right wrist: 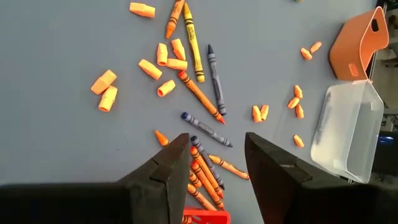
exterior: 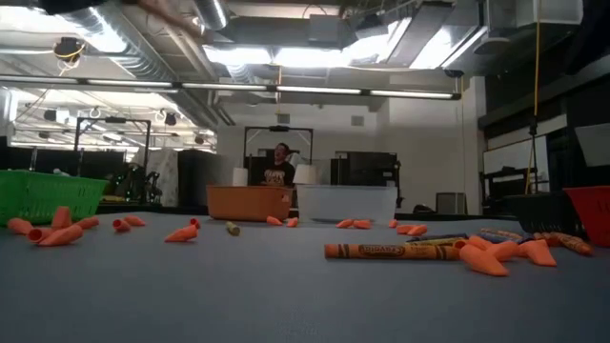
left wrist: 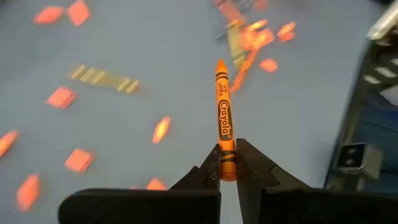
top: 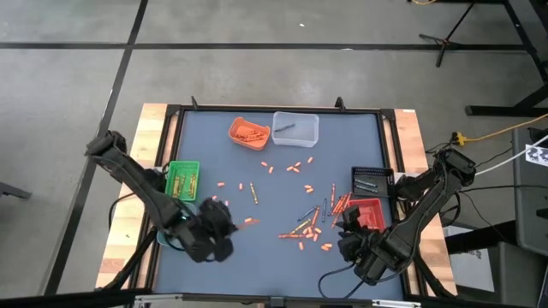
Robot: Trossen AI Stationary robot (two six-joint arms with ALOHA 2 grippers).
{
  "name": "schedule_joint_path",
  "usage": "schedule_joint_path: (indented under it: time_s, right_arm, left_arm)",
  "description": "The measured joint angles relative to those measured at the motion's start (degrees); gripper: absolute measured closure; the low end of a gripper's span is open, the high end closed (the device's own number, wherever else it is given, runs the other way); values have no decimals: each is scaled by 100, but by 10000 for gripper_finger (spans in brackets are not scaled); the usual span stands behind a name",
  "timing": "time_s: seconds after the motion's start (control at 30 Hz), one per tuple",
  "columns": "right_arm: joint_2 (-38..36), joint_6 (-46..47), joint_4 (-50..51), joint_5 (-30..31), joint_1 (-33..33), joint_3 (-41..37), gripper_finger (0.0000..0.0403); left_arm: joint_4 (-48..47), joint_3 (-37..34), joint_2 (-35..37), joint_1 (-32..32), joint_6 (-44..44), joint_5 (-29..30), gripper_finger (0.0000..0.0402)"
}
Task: Sort crayons
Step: Put the orange crayon into the blue bin, then put the red crayon into the orange bin
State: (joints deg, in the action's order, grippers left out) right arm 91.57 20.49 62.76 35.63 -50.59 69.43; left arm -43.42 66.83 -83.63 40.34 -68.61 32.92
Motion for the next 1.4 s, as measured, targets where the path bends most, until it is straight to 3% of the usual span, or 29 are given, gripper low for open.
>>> schedule_joint_path:
  time_s: [0.13,0.4,0.53,0.67,1.03,1.2,1.4]
  right_arm:
    - [0,0,0,-2,0,0,251]
    - [0,-2,2,0,0,0,251]
    - [0,-2,-18,0,0,0,251]
    - [0,-2,-39,3,0,0,251]
    - [0,-327,-341,17,4,0,251]
    - [2,-928,-547,-108,256,0,251]
    - [2,-2260,-890,-1279,939,0,251]
  left_arm:
    - [-1391,4,322,210,-1376,-585,393]
    - [-3683,7,427,433,-3177,-2592,393]
    - [-4151,7,414,509,-3768,-3310,393]
    - [-4209,7,414,573,-3904,-3669,390]
    - [-4207,5,414,624,-3929,-3629,336]
    - [-4205,7,414,624,-3931,-3149,313]
    - [-3952,4,414,620,-3967,-2093,308]
